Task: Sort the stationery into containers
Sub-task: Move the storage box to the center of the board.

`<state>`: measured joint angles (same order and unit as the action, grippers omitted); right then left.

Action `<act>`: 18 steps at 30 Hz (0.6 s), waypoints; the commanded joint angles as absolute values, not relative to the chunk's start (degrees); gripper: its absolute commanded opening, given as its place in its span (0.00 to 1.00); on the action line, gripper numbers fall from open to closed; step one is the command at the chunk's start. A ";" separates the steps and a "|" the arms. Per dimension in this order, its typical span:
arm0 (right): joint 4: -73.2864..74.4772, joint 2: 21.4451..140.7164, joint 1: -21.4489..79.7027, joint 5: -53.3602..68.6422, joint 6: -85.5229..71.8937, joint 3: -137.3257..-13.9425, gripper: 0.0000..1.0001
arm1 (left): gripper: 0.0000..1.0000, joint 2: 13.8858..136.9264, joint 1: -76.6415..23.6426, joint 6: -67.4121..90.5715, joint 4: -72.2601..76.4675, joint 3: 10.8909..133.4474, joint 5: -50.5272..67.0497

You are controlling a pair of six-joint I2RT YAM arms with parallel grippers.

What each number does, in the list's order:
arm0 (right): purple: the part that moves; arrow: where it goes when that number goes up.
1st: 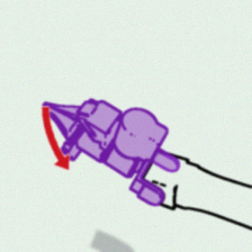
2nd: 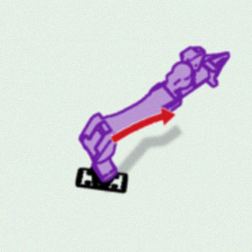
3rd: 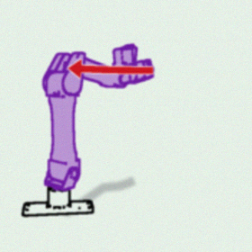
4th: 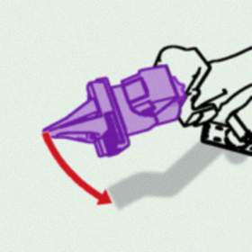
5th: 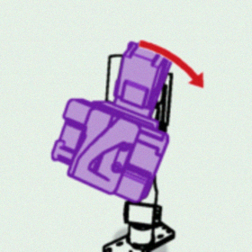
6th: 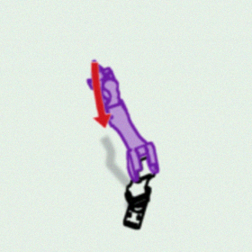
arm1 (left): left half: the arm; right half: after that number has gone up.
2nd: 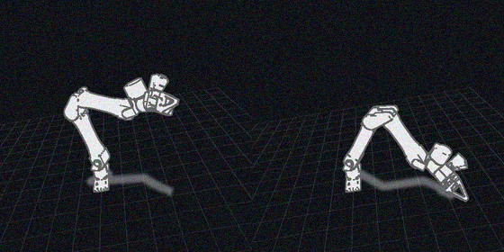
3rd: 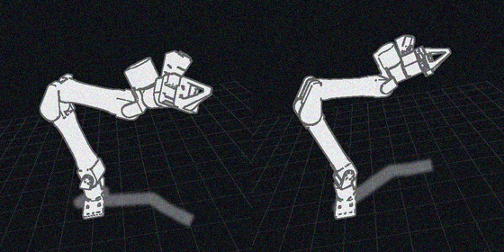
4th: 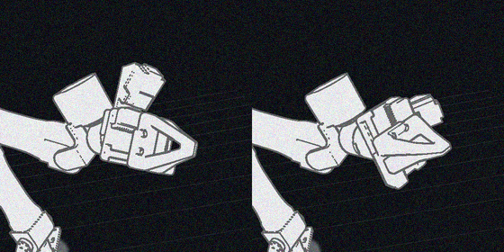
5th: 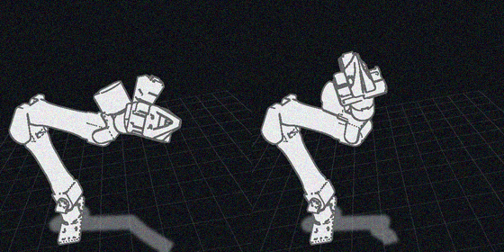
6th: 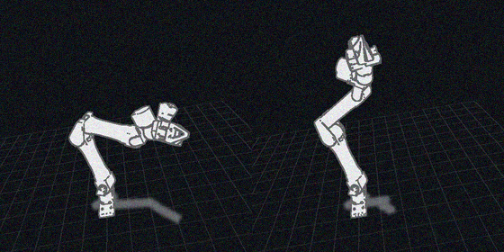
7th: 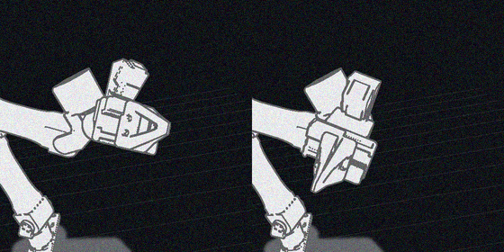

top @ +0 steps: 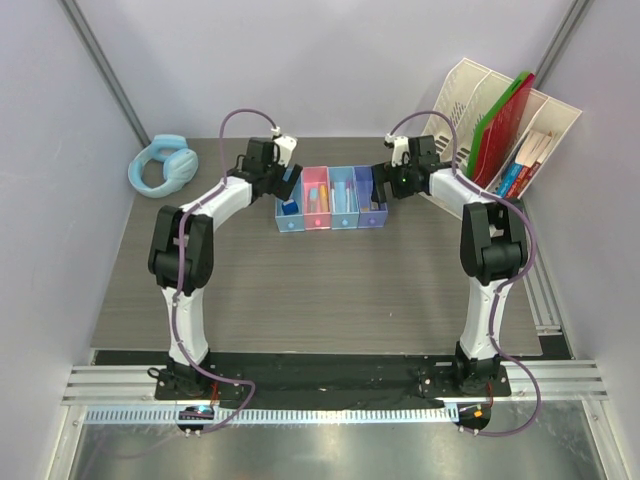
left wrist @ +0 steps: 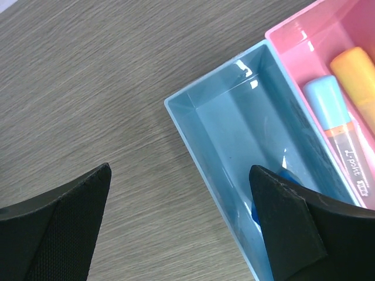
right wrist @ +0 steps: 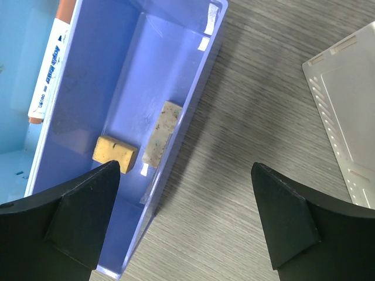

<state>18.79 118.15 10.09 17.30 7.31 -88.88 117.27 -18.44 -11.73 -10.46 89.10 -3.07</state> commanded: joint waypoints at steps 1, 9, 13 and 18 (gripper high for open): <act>16.52 118.04 10.72 17.40 7.91 -89.47 1.00 | 1.00 117.25 -18.72 -12.66 -6.94 90.79 -4.93; 16.52 118.12 10.81 17.31 8.26 -88.95 1.00 | 1.00 107.85 -18.72 -9.67 -7.21 84.65 7.99; 16.61 118.30 10.90 17.40 8.09 -88.95 0.99 | 1.00 106.96 -18.81 -9.75 -8.95 83.06 11.68; 16.70 117.77 11.25 17.58 8.09 -88.86 1.00 | 1.00 107.84 -19.33 -10.72 -10.63 80.69 12.83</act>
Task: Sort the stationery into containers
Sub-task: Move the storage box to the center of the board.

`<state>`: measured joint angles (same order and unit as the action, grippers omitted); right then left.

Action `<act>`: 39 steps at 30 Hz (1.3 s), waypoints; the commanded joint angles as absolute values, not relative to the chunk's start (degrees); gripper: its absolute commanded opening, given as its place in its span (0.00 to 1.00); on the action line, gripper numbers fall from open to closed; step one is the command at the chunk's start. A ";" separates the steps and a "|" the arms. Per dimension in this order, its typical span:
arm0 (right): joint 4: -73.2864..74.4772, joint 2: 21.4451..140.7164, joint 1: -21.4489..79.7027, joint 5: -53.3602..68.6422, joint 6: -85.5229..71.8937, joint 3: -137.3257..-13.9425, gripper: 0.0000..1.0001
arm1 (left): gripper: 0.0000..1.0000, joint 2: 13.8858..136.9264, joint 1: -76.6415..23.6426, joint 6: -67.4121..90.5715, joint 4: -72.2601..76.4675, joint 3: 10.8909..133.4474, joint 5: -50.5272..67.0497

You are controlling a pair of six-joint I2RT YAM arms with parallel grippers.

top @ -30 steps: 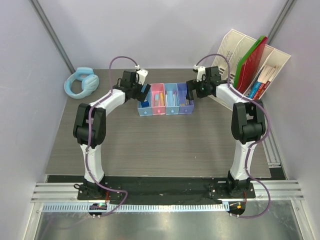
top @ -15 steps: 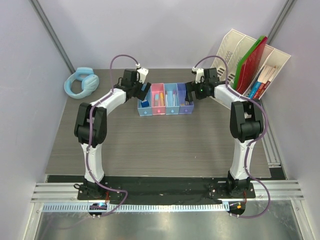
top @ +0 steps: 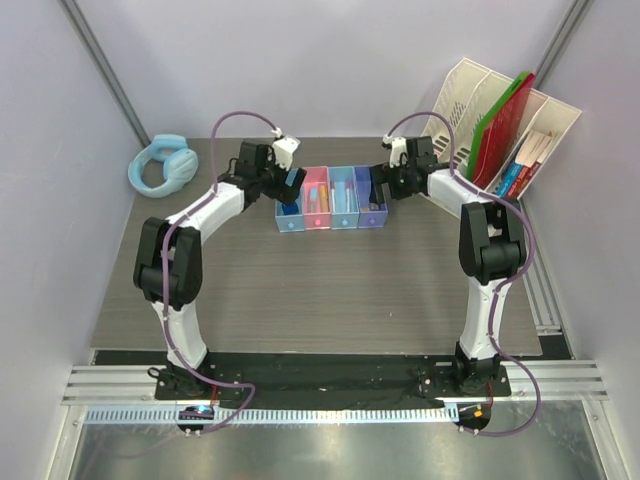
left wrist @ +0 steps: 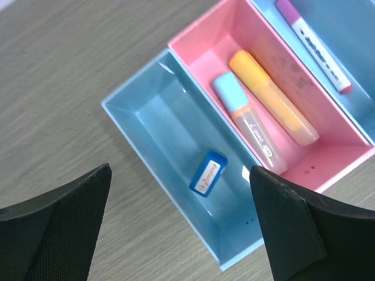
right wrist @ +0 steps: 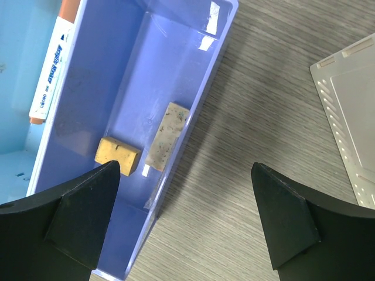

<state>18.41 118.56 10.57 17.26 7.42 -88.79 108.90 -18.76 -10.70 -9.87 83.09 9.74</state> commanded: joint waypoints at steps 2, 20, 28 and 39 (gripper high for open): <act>16.61 117.69 11.25 17.67 8.09 -88.77 1.00 | 1.00 108.19 -19.68 -11.07 -10.63 79.29 11.79; 16.96 116.02 11.78 17.58 8.52 -85.61 1.00 | 1.00 109.16 -21.44 -11.78 -10.72 74.80 10.28; 17.49 111.19 14.68 16.52 9.14 -78.76 1.00 | 1.00 108.02 -22.23 -11.78 -11.95 73.21 10.37; 18.72 105.12 18.72 14.85 8.88 -72.87 1.00 | 0.99 104.50 -22.85 -12.57 -15.20 70.75 11.25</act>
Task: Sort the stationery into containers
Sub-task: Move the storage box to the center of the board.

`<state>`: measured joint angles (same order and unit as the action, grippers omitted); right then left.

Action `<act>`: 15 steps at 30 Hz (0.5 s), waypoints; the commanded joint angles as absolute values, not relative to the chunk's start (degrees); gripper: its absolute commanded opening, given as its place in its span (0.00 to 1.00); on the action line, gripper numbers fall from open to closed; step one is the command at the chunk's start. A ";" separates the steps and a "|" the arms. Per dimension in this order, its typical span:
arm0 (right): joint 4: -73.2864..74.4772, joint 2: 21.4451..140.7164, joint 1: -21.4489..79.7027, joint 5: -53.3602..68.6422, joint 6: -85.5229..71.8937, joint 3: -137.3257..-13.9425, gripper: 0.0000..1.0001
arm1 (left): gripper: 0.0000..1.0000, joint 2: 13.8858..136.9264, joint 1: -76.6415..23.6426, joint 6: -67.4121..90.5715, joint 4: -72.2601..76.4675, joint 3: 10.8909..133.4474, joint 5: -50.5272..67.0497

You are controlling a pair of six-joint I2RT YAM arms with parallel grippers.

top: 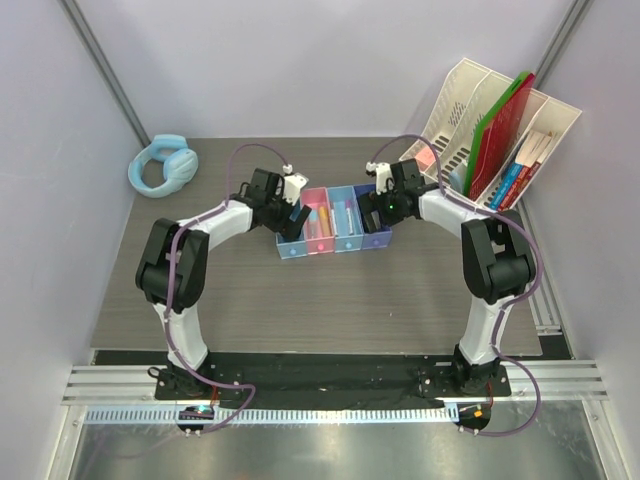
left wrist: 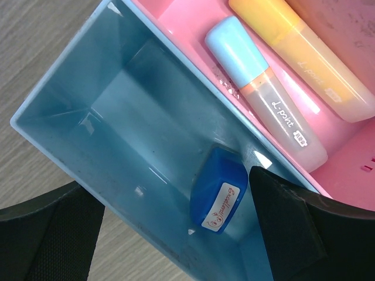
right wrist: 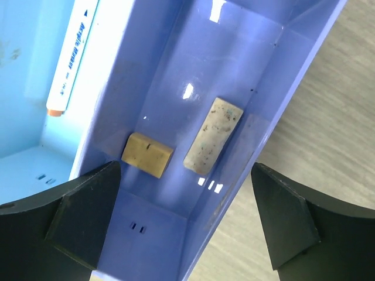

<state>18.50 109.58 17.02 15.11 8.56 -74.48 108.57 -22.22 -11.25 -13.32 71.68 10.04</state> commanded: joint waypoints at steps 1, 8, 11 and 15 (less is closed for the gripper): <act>18.72 104.33 19.24 14.68 8.79 -71.99 1.00 | 1.00 104.41 -22.94 -12.74 -15.47 70.58 11.51; 18.98 102.13 21.26 13.80 9.05 -68.65 1.00 | 1.00 102.83 -23.20 -13.45 -16.43 69.43 12.04; 19.25 101.52 21.97 13.45 9.32 -68.20 1.00 | 1.00 102.66 -23.29 -13.54 -16.79 69.52 12.22; 19.42 101.16 22.41 12.75 9.67 -68.03 1.00 | 1.00 102.66 -23.29 -13.54 -16.96 69.52 12.22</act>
